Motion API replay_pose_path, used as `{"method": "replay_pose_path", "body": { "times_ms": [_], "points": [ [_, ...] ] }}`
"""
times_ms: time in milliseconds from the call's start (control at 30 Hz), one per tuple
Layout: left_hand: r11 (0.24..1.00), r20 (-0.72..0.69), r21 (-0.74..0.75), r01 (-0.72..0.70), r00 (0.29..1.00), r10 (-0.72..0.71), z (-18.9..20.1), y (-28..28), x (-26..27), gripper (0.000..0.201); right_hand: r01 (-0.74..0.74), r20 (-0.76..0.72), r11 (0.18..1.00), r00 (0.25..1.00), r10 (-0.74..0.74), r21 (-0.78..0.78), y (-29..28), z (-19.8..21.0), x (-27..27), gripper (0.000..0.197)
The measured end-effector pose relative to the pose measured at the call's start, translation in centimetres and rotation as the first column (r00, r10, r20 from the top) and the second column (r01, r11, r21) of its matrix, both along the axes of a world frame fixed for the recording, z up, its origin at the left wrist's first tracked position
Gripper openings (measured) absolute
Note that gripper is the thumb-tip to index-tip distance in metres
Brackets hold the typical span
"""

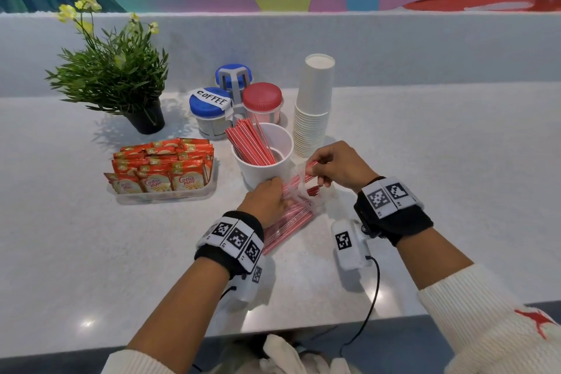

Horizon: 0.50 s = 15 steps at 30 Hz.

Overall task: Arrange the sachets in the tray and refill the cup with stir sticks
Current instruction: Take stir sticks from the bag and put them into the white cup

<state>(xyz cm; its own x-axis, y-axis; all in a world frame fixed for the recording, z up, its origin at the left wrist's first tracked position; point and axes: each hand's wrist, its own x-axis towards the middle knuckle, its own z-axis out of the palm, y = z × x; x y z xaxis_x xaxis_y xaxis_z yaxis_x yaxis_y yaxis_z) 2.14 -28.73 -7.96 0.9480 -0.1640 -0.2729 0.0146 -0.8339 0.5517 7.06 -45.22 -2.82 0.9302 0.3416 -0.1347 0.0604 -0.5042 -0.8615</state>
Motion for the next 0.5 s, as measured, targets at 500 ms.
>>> {"method": "replay_pose_path", "body": {
  "times_ms": [500],
  "points": [
    [0.998,-0.013,-0.068,-0.007,1.000,0.006,0.2,0.3,-0.9,0.019,0.174,-0.219,0.924,0.970,-0.102,0.339,0.0,0.5,-0.1,0.003]
  ]
}}
